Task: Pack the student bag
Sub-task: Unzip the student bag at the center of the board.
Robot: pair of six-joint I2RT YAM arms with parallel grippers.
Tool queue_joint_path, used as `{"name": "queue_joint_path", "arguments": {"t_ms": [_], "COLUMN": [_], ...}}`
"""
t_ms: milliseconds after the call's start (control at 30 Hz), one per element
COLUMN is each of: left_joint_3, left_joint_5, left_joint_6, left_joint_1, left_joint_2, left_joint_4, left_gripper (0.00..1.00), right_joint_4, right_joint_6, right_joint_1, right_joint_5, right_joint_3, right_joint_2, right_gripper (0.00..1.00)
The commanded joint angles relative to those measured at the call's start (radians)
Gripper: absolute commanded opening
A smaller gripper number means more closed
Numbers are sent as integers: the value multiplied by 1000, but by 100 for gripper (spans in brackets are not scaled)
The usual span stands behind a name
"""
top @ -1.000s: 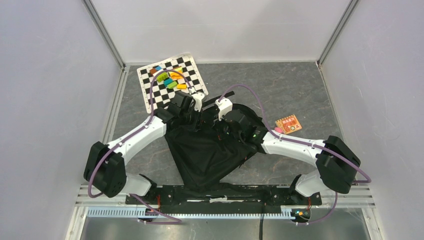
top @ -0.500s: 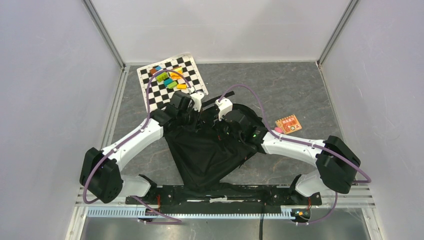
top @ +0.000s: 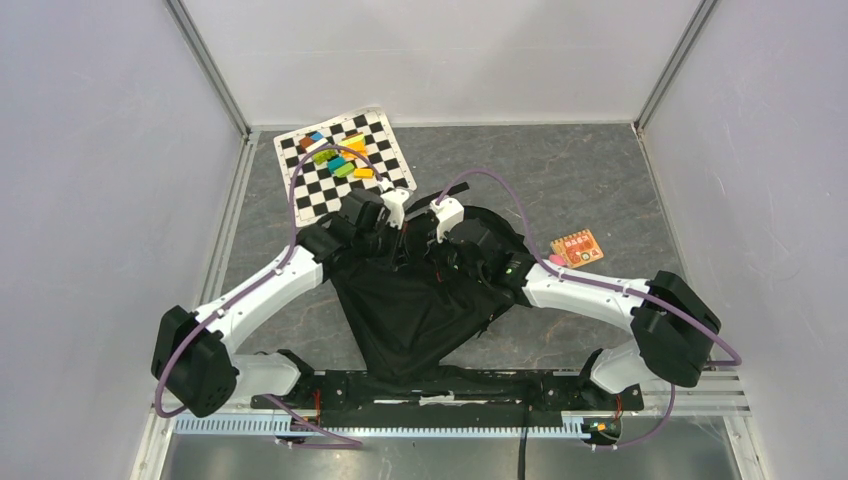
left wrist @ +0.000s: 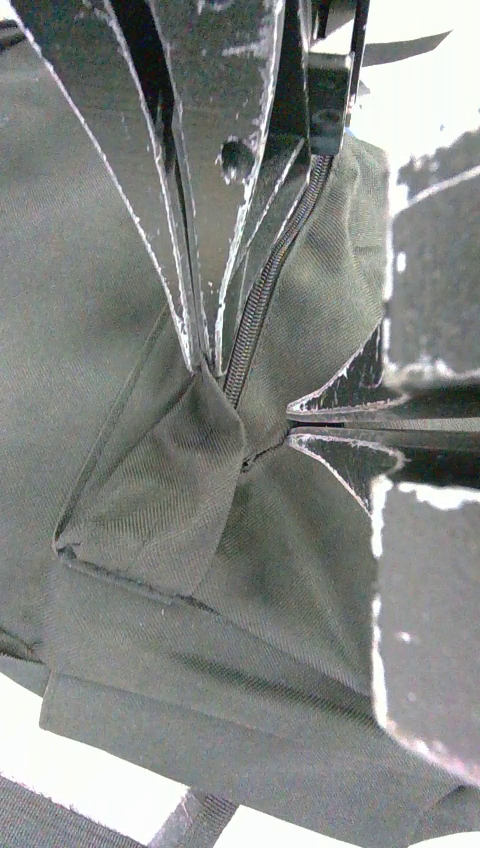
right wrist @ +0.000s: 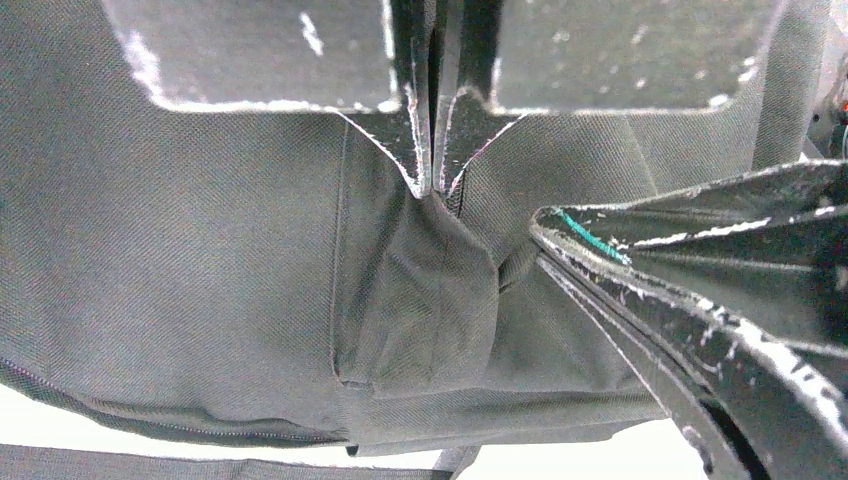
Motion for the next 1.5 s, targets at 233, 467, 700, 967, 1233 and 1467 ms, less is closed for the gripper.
{"name": "queue_joint_path", "arguments": {"t_ms": [233,467,700,967,1233,1467], "left_joint_3": [-12,-19,-99,-127,-127,-126], "left_joint_5": [-123,-335,-283,-323,-342,-341], "left_joint_6": [-90,-207,-280,-297,-304,-306], "left_joint_1": [-142,-192,-192,-192,-192,-192], "left_joint_2": [4,12,-40,-71,-71,-73], "left_joint_4": [-1,-8,100,103,83,83], "left_gripper": [2,2,2,2,2,2], "right_joint_4": [14,16,13,-6,-4,-1], "right_joint_6": [-6,-8,-24,-110,-131,-104], "right_joint_1": [-14,-14,-66,-143,-161,-161], "right_joint_5": [7,36,-14,-199,-341,-388], "right_joint_3": [42,31,42,182,317,324], "right_joint_2": [-7,-38,-43,61,228,287], "right_gripper": [0,0,23,50,64,63]}}
